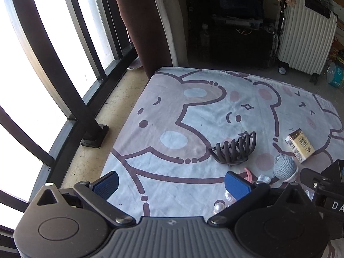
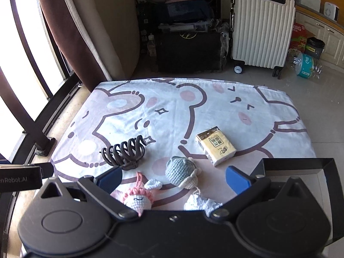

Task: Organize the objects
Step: 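Move the right tool toward the pink crochet bunny while the left tool approaches the rope tassel, then close the right gripper on the pink bunny while the left gripper closes on the braided rope tassel, then lift the bunny with the right tool while the left tool carries the tassel toward the black box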

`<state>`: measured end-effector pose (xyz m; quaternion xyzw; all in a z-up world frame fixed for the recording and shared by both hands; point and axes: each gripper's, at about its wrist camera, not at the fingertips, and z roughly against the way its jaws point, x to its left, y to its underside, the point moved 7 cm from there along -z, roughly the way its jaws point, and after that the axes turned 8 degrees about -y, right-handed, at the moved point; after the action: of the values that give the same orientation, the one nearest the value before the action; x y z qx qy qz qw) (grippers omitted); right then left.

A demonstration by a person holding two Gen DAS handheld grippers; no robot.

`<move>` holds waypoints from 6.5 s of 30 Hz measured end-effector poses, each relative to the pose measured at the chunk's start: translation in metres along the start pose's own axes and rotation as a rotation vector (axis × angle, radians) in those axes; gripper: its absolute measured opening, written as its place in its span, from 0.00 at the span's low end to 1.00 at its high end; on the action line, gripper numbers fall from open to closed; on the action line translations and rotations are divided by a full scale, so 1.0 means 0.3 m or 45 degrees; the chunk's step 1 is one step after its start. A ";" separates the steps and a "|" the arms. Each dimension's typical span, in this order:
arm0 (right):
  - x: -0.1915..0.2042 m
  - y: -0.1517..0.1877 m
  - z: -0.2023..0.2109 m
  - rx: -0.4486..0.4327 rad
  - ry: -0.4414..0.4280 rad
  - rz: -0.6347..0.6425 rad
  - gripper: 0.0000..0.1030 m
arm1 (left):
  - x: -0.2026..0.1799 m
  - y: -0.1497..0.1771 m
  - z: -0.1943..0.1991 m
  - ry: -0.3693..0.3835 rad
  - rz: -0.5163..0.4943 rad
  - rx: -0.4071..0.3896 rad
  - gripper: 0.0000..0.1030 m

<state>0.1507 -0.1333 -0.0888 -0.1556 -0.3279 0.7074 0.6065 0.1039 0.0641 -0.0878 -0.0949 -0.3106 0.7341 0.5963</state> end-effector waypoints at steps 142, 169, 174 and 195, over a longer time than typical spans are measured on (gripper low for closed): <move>0.004 0.013 0.017 0.155 -0.132 -0.097 0.31 | -0.052 0.024 0.000 0.287 0.049 0.138 0.40; -0.065 -0.072 0.263 -0.116 -0.045 -0.059 0.31 | -0.101 -0.081 0.244 0.353 0.043 -0.165 0.40; -0.100 -0.071 0.277 -0.124 -0.022 -0.060 0.31 | -0.135 -0.080 0.248 0.356 0.016 -0.162 0.40; -0.303 -0.030 0.340 -0.120 0.079 -0.141 0.31 | -0.360 -0.058 0.279 0.430 -0.109 -0.129 0.40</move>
<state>0.1141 -0.2482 -0.0241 -0.1875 -0.3499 0.6514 0.6466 0.1047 -0.0640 -0.0370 -0.2334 -0.2463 0.6650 0.6653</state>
